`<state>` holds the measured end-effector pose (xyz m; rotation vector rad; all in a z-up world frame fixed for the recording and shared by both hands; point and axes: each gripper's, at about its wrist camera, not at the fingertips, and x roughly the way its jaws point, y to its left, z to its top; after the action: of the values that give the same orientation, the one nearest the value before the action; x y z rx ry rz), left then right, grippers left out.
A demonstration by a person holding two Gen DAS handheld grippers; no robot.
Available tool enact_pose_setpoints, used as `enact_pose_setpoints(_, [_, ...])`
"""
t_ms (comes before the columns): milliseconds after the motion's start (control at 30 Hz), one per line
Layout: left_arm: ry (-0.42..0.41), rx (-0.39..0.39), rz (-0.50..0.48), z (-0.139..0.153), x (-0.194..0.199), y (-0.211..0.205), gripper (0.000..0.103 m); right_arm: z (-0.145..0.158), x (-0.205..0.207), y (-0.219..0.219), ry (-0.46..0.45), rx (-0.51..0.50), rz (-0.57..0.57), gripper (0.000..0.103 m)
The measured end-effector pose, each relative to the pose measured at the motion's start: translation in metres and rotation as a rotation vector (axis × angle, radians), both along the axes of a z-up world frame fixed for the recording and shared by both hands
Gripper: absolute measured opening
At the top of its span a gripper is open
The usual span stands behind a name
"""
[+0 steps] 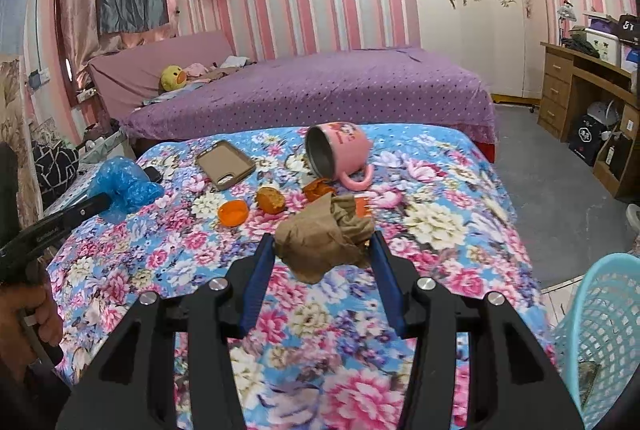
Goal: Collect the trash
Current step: 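Carry both bags over the blue basket and open both tools to drop them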
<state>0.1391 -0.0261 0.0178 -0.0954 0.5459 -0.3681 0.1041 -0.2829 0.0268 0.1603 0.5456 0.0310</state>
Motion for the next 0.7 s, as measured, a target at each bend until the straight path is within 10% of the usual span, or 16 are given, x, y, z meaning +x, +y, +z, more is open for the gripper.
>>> enact_pose_setpoints(700, [-0.024, 0.011, -0.140, 0.003, -0.033, -0.075, 0.000, 0.003, -0.078, -0.131, -0.019, -0.018, -0.279, 0.048])
